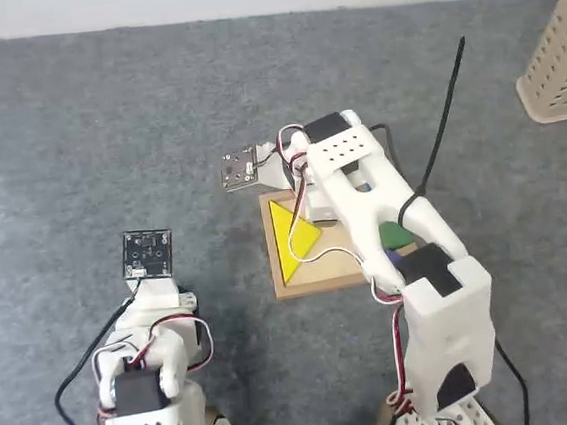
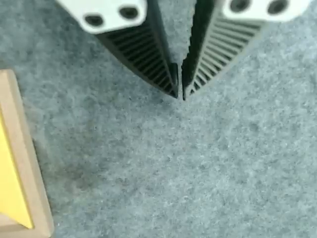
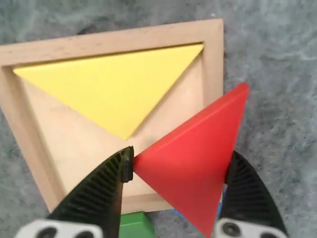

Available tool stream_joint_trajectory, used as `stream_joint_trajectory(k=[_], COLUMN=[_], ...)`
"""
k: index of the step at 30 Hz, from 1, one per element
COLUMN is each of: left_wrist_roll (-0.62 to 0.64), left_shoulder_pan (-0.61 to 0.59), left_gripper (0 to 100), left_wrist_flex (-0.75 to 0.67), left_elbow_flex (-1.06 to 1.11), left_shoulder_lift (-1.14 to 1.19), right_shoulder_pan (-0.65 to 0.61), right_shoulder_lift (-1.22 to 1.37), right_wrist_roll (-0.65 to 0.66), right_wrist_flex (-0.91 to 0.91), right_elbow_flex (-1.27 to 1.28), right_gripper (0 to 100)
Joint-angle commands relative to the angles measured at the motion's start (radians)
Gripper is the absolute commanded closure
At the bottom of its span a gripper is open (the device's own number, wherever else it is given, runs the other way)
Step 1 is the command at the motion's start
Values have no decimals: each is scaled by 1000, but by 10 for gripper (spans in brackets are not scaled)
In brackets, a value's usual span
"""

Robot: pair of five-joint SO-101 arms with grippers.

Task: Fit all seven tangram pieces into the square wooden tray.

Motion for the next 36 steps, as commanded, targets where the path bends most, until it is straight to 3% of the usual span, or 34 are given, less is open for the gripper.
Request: stream_joint_trajectory(k=[1,5,36], left_wrist_roll=[8,8,8], left_shoulder_pan=[3,3,3], left_gripper=[988,988,988], left_wrist_flex=[2,2,2], left_elbow_flex=[-12,-12,-12], left_shoulder_lift=[-15,-15,-15], right_shoulder_pan=[1,2,-21], right_shoulder_lift=[-2,27,25], right_wrist_roll=[-12,-15,-44], right_wrist_flex=[21,21,22], right_elbow_flex=[-43,-40,-41], right_gripper=[812,743,663])
